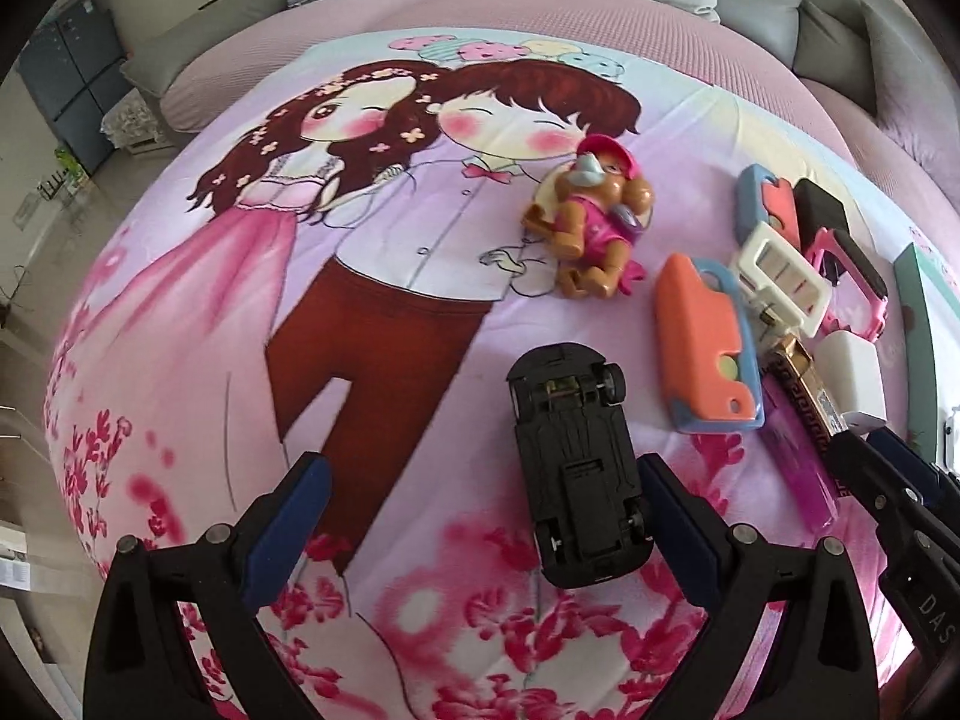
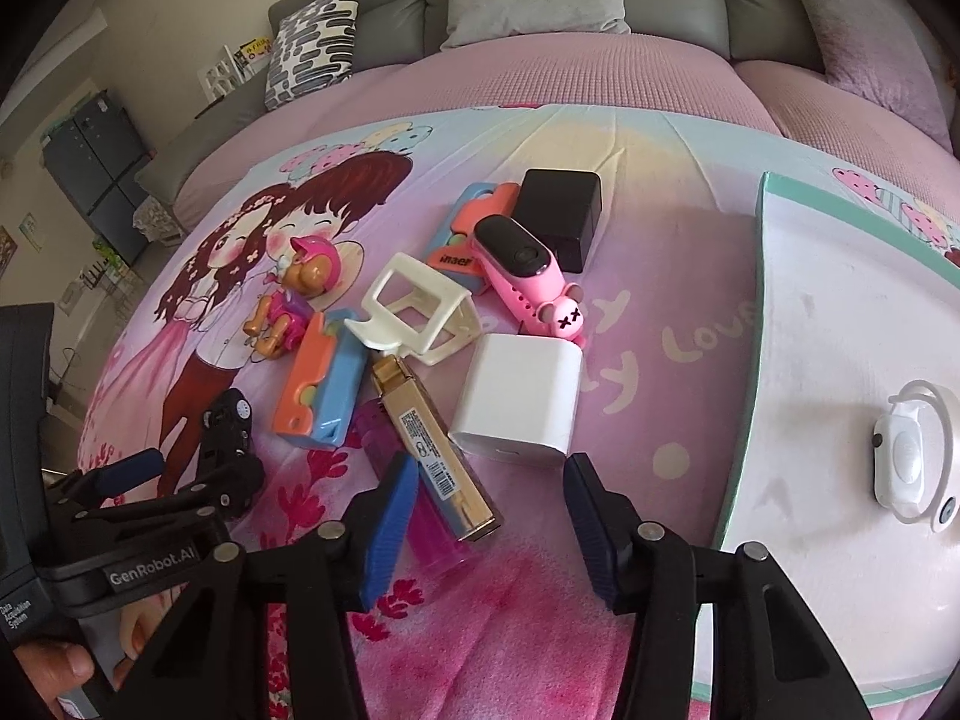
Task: Organize rigid objects
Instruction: 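Grasp the black toy car with the left tool while the right tool grasps the gold box, then carry the car and gold box into the tray and release them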
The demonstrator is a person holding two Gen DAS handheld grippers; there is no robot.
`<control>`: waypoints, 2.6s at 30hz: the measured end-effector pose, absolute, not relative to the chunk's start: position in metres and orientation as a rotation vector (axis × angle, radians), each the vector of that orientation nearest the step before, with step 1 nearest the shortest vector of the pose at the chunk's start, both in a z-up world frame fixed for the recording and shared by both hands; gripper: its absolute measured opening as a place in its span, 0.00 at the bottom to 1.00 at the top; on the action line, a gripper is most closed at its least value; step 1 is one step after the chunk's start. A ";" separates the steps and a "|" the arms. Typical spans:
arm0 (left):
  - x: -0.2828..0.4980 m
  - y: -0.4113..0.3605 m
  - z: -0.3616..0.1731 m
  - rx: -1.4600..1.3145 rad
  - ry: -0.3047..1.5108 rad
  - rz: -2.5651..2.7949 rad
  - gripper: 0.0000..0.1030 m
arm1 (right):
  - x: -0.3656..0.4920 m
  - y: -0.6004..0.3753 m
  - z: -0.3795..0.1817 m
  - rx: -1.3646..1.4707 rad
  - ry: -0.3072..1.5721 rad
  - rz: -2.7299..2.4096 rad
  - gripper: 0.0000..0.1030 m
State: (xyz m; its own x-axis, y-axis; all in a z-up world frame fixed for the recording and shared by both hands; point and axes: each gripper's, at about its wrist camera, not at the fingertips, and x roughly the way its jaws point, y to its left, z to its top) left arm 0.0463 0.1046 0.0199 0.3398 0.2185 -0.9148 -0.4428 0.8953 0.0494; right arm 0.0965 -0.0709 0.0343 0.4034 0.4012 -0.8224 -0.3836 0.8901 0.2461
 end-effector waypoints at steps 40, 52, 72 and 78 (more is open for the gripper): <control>0.054 0.090 0.018 -0.208 1.132 0.337 0.55 | 0.095 -0.043 0.028 -0.003 1.032 0.581 0.18; 0.055 0.087 0.032 -0.241 1.072 0.270 0.34 | 0.091 -0.053 0.042 0.053 1.002 0.589 0.16; 0.067 0.045 0.080 -0.205 0.916 0.153 0.34 | 0.098 -0.135 0.089 0.175 0.817 0.398 0.16; 0.080 0.012 0.090 -0.159 0.915 0.099 0.34 | 0.103 -0.194 0.096 0.205 0.783 0.221 0.16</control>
